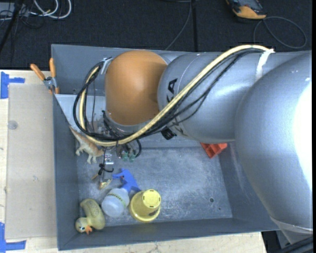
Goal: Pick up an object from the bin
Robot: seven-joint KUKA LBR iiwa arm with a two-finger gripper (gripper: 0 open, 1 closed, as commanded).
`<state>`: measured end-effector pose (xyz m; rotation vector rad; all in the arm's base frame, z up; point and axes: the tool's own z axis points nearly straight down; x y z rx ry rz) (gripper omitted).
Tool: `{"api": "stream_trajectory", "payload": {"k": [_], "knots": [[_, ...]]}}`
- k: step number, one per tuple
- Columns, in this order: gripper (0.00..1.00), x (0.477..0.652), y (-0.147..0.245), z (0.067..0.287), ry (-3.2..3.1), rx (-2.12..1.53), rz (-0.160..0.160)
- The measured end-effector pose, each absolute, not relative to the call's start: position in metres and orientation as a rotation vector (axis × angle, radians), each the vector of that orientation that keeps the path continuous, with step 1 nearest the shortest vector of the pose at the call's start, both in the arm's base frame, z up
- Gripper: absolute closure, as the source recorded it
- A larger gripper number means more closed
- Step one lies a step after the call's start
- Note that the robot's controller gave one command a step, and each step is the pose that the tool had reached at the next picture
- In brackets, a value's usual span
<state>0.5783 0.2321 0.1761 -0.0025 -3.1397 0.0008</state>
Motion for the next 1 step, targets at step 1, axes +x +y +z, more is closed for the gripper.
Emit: {"api": "stream_trajectory", "payload": {"k": [1], "knots": [[0.0, 0.5657, 0.2168, 0.1213, -3.134, -0.15, 0.002]]}}
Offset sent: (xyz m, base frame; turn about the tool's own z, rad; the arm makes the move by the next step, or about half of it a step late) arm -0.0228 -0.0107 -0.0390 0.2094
